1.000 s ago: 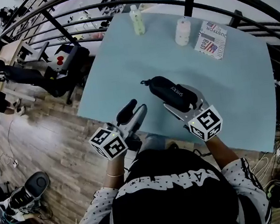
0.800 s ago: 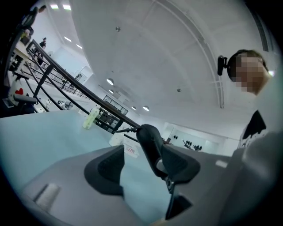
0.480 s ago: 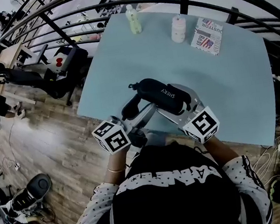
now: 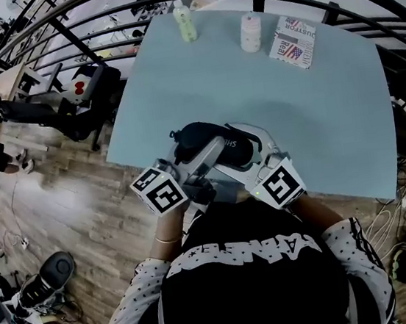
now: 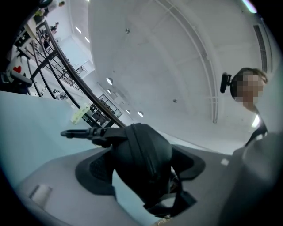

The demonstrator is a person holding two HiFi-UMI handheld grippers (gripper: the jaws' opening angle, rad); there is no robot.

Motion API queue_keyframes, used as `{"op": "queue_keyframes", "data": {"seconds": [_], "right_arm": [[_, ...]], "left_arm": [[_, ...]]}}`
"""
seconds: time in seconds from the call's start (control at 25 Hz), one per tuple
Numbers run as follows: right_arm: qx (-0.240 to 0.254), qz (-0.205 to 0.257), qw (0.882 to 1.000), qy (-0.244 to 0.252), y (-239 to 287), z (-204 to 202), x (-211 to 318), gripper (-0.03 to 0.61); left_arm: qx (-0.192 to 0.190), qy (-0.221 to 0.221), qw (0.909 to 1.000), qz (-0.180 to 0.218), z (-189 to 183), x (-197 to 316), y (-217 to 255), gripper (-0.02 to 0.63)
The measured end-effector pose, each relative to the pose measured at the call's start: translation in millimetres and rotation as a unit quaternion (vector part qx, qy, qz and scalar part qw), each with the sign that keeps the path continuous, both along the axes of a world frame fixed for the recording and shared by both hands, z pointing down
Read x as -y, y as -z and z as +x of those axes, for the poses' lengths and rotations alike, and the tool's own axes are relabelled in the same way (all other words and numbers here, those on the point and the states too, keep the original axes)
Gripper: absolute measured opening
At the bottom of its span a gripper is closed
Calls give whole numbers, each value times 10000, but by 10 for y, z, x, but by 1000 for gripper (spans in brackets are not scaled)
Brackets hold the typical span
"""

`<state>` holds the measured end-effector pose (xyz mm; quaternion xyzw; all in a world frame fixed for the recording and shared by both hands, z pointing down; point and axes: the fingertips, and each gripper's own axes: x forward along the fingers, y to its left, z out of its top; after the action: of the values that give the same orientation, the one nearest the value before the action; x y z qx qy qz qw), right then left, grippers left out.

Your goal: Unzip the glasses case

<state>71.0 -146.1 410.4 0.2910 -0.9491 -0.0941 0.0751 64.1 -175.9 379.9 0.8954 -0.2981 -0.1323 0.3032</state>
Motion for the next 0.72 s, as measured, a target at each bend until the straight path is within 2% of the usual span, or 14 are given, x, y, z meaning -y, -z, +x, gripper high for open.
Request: {"op": "queue_keyframes", "data": {"seconds": [0.16,0.4,0.72], "right_arm": [[-122,65,9998,112,-21,-55,-113,344],[-102,76,9999,31,-50,-37,-185,344],[-86,249,9991,344,7,-6,-265,345]], "left_arm": [[-83,41,9999,48,64,2,44,0],[-88,55,9999,48,71,-35,33,0],[230,-95,9991,352,71,-57,157,0]]}}
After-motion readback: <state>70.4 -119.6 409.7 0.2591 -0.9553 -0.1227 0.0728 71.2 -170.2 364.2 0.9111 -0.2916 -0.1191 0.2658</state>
